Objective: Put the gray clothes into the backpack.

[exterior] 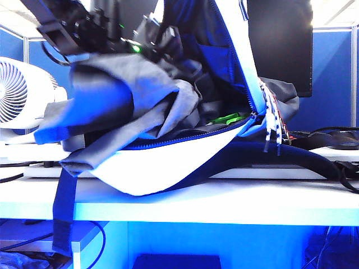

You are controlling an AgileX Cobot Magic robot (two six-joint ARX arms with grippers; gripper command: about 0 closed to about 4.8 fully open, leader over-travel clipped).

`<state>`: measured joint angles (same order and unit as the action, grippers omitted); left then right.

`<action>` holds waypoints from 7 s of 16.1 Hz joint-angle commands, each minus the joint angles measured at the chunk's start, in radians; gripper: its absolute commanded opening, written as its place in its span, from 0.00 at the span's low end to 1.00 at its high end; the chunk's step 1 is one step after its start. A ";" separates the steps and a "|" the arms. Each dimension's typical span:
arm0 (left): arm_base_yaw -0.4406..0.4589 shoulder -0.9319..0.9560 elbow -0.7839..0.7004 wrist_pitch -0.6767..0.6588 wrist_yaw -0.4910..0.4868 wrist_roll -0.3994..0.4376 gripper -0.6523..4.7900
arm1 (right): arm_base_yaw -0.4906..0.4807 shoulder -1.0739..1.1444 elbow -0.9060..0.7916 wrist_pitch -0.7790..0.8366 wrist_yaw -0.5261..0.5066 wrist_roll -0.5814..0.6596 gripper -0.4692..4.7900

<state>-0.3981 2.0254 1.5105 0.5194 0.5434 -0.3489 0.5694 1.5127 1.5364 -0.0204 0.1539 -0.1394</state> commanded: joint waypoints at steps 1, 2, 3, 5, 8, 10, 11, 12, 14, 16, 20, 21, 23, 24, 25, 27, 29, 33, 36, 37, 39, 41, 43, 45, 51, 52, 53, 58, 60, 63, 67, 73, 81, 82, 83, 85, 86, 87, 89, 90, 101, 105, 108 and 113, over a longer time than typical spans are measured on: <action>0.009 -0.064 0.009 0.020 0.185 0.001 1.00 | -0.007 -0.016 0.014 0.093 0.002 -0.003 0.08; 0.014 -0.084 0.009 0.015 0.269 0.000 1.00 | -0.015 -0.016 0.013 0.093 0.003 -0.003 0.08; 0.032 -0.105 0.009 0.006 0.367 0.001 1.00 | -0.015 -0.016 0.013 0.092 0.002 -0.003 0.08; 0.058 -0.145 0.009 -0.082 0.487 0.001 1.00 | -0.015 -0.016 0.013 0.097 0.003 -0.003 0.08; 0.143 -0.215 0.009 -0.304 0.650 0.065 1.00 | -0.015 -0.016 0.013 0.100 0.004 -0.002 0.08; 0.230 -0.285 0.009 -0.545 0.644 0.237 1.00 | -0.015 -0.017 0.013 0.099 0.004 0.001 0.08; 0.276 -0.322 0.009 -0.703 0.604 0.362 1.00 | -0.015 -0.019 0.013 0.100 0.004 0.009 0.08; 0.309 -0.353 0.009 -0.853 0.554 0.481 1.00 | -0.015 -0.022 0.013 0.100 0.004 0.010 0.08; 0.348 -0.396 0.009 -1.189 0.384 0.748 1.00 | -0.015 -0.023 0.013 0.115 0.004 0.010 0.08; 0.343 -0.397 -0.010 -1.299 0.282 0.809 1.00 | -0.014 -0.023 0.014 0.135 0.002 0.021 0.08; 0.328 -0.396 -0.012 -1.485 0.077 0.762 1.00 | -0.014 -0.024 0.013 0.144 0.001 0.039 0.08; 0.328 -0.395 -0.012 -1.542 0.010 0.727 1.00 | -0.014 -0.024 0.013 0.152 0.001 0.039 0.08; 0.333 -0.395 -0.012 -1.654 -0.084 0.665 1.00 | -0.014 -0.024 0.013 0.171 0.001 0.042 0.08; 0.333 -0.395 -0.012 -1.686 -0.071 0.645 1.00 | -0.014 -0.024 0.013 0.177 0.000 0.042 0.08; 0.335 -0.395 -0.012 -1.694 -0.082 0.614 1.00 | -0.014 -0.024 0.013 0.182 -0.001 0.043 0.08; 0.335 -0.394 -0.013 -1.690 -0.043 0.568 1.00 | -0.014 -0.024 0.013 0.181 -0.026 0.043 0.08; 0.333 -0.370 -0.030 -1.637 -0.023 0.527 1.00 | -0.013 -0.024 0.013 0.182 -0.026 0.043 0.08; 0.332 -0.267 -0.129 -1.551 0.145 0.524 1.00 | -0.014 -0.024 0.013 0.180 -0.025 0.042 0.08; 0.330 -0.264 -0.185 -1.373 0.364 0.476 0.97 | -0.014 -0.024 0.013 0.175 -0.018 0.037 0.08; 0.330 -0.264 -0.185 -1.338 0.383 0.467 0.64 | -0.015 -0.024 0.013 0.175 -0.016 0.034 0.08; 0.330 -0.264 -0.185 -1.288 0.449 0.461 0.28 | -0.015 -0.024 0.013 0.175 -0.014 0.031 0.08; 0.330 -0.266 -0.185 -1.221 0.598 0.436 0.11 | -0.015 -0.024 0.013 0.175 -0.014 0.031 0.08; 0.329 -0.267 -0.184 -1.084 0.712 0.314 0.11 | -0.015 -0.024 0.013 0.175 -0.015 0.031 0.08; 0.308 -0.276 -0.183 -0.830 0.729 0.090 0.11 | -0.015 -0.024 0.013 0.175 -0.015 0.031 0.08; 0.140 -0.229 -0.179 -0.161 0.492 -0.314 0.11 | -0.014 -0.070 0.013 0.156 -0.026 0.040 0.08; 0.117 -0.195 -0.179 -0.154 0.468 -0.315 0.11 | -0.014 -0.092 0.013 0.134 -0.038 0.042 0.08; 0.094 -0.151 -0.179 -0.118 0.460 -0.326 0.11 | -0.014 -0.109 0.013 0.112 -0.056 0.043 0.08; 0.024 0.018 -0.160 0.092 0.198 -0.392 0.11 | -0.013 -0.122 0.013 -0.047 -0.196 0.118 0.08; 0.011 0.080 -0.126 0.092 0.045 -0.390 0.11 | -0.012 -0.120 0.013 -0.091 -0.239 0.119 0.08; 0.008 0.111 -0.113 0.169 0.071 -0.415 1.00 | -0.008 -0.109 0.012 -0.143 -0.261 0.119 0.08; 0.058 0.101 -0.082 0.478 0.544 -0.755 1.00 | -0.010 -0.066 0.013 -0.121 -0.259 0.117 0.08; 0.290 -0.032 -0.080 0.914 0.733 -1.268 1.00 | -0.010 -0.037 0.013 -0.106 -0.266 0.142 0.08; 0.547 -0.267 -0.079 0.934 0.744 -1.308 1.00 | 0.004 0.062 0.011 -0.189 -0.698 0.245 0.08; 0.554 -0.281 -0.079 0.934 0.755 -1.308 1.00 | 0.019 0.076 0.011 -0.209 -0.758 0.245 0.08; 0.556 -0.285 -0.078 0.933 0.755 -1.308 1.00 | 0.045 0.101 0.011 -0.230 -0.791 0.247 0.08; 0.556 -0.286 -0.078 0.934 0.752 -1.308 1.00 | 0.085 0.165 0.011 -0.269 -0.796 0.243 0.08; 0.556 -0.286 -0.078 0.934 0.752 -1.308 1.00 | 0.106 0.203 0.011 -0.274 -0.803 0.244 0.08; 0.557 -0.287 -0.078 0.934 0.752 -1.308 1.00 | 0.114 0.230 0.011 -0.278 -0.804 0.244 0.08; 0.557 -0.287 -0.078 0.934 0.752 -1.307 1.00 | 0.117 0.294 0.011 -0.299 -0.807 0.245 0.09; 0.557 -0.287 -0.078 0.934 0.752 -1.307 1.00 | 0.116 0.321 0.011 -0.311 -0.805 0.245 0.15; 0.570 -0.286 -0.078 0.930 0.751 -1.282 1.00 | 0.076 0.301 0.014 -0.275 -0.818 0.242 0.53; 0.572 -0.291 -0.078 0.930 0.755 -1.292 1.00 | 0.066 0.290 0.014 -0.274 -0.804 0.240 0.45; 0.616 -0.330 -0.079 0.930 0.769 -1.305 1.00 | 0.043 0.189 0.013 -0.311 -0.798 0.240 0.08; 0.693 -0.486 -0.080 0.931 0.869 -1.291 0.12 | 0.023 -0.146 0.012 -0.517 -0.384 0.140 0.08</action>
<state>0.2863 1.5711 1.4288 1.4212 1.3968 -1.6455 0.5945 1.4094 1.5452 -0.4915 -0.3405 0.0265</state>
